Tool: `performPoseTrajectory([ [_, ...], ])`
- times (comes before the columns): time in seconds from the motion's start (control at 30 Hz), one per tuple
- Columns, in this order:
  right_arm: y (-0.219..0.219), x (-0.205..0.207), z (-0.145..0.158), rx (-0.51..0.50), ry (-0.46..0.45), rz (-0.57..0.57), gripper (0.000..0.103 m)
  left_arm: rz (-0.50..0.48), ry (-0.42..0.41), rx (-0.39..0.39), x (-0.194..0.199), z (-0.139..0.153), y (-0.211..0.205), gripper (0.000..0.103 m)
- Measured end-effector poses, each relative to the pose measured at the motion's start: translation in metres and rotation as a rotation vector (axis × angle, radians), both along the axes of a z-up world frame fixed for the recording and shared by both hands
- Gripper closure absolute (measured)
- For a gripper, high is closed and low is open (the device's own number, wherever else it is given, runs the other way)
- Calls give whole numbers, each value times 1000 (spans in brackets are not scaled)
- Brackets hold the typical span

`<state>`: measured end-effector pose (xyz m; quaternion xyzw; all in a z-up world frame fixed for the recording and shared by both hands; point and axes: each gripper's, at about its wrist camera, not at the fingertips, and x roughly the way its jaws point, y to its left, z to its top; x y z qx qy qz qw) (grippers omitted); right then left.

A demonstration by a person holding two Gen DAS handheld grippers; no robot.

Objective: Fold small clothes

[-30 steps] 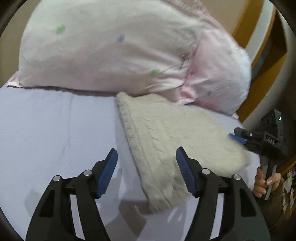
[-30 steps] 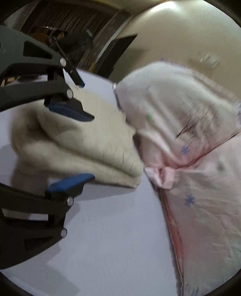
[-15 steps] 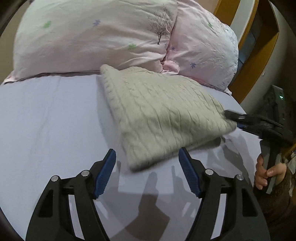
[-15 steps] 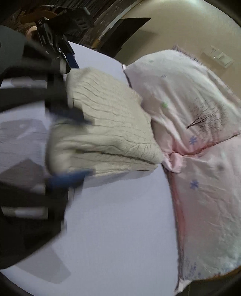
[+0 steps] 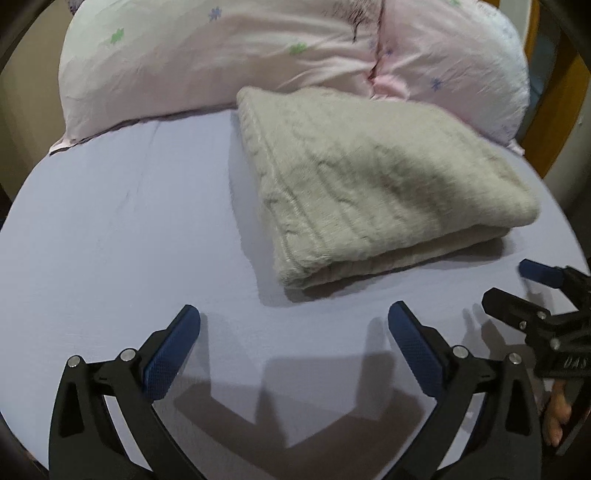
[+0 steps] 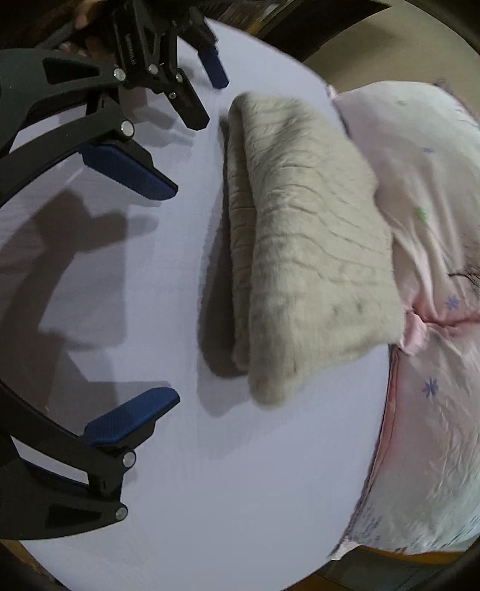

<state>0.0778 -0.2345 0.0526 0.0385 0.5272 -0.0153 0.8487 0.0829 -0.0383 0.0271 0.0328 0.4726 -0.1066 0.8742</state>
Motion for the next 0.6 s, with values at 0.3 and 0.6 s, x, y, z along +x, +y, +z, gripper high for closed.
performPoseTrajectory([
  [0.3,8,-5,-8,-83,-52,-9,2,17,-32,45,0,-4,0,1],
  [0.6,8,-6,-7,-84,-55,-8,2,16,-32,45,1,-4,0,1],
])
